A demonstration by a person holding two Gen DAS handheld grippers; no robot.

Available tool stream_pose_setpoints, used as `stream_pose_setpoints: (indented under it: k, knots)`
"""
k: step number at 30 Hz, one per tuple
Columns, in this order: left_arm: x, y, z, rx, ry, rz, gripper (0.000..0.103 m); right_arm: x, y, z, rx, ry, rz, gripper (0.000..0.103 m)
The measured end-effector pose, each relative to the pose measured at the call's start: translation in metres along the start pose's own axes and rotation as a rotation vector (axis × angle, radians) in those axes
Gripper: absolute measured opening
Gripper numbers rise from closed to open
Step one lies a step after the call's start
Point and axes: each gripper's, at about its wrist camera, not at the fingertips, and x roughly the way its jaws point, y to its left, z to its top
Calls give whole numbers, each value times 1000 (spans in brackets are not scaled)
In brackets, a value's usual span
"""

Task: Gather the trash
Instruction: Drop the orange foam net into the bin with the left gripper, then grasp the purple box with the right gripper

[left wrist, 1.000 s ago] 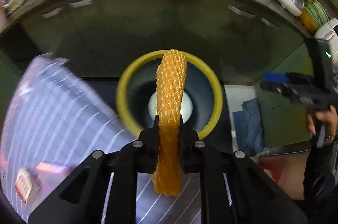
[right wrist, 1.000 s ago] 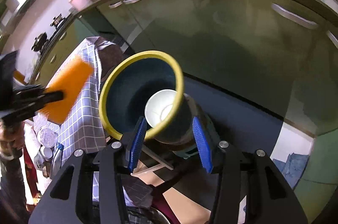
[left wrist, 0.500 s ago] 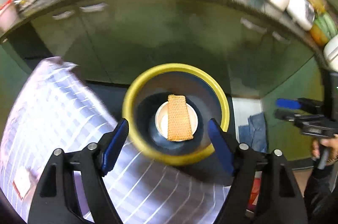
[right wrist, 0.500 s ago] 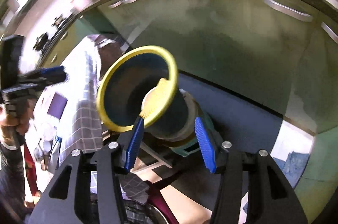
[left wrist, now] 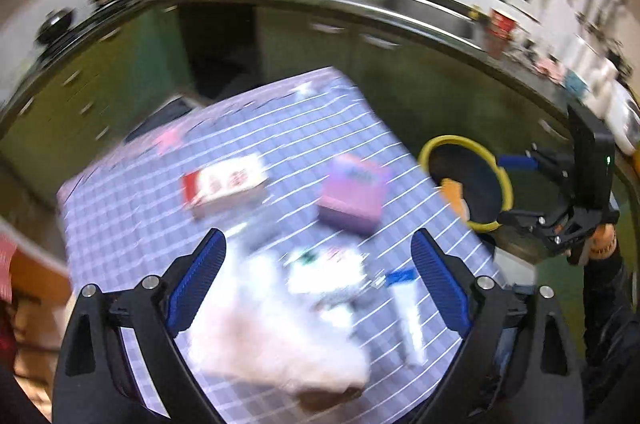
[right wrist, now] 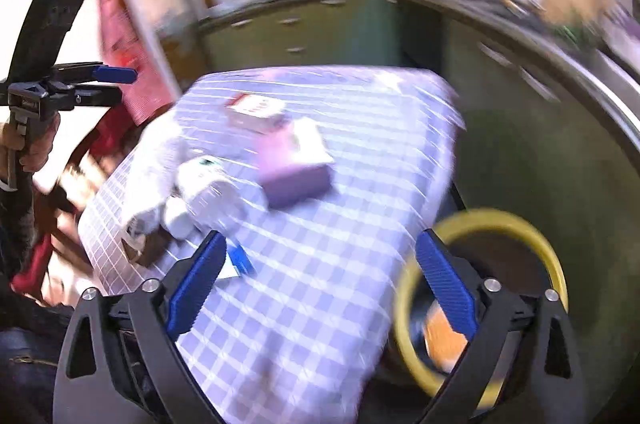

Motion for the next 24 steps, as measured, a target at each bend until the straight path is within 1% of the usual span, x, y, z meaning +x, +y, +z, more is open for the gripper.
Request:
stream_pose_setpoints:
  k: [2, 4, 7, 10, 13, 14, 19, 24]
  knots:
    - [-10, 21, -19, -42, -3, 16, 89, 27, 14, 21, -84, 8, 10, 98]
    - [-16, 37, -35, -82, -3, 24, 89, 58, 22, 38, -146, 43, 5, 98]
    - [-20, 52, -54, -127, 0, 20, 89, 95, 22, 49, -166, 98, 34, 98]
    - [-20, 61, -67, -151, 7, 21, 89, 127, 21, 57, -184, 148, 55, 98]
    - [-19, 69, -75, -168, 11, 30, 89, 152, 21, 57, -198, 180, 40, 98]
    - [-19, 71, -77, -175, 13, 26, 89, 159, 19, 58, -201, 184, 34, 98]
    - [-15, 80, -85, -202, 22, 19, 90, 183, 9, 61, -165, 207, 54, 98]
    - [-10, 80, -86, -207, 39, 13, 90, 190, 7, 60, -139, 235, 87, 98]
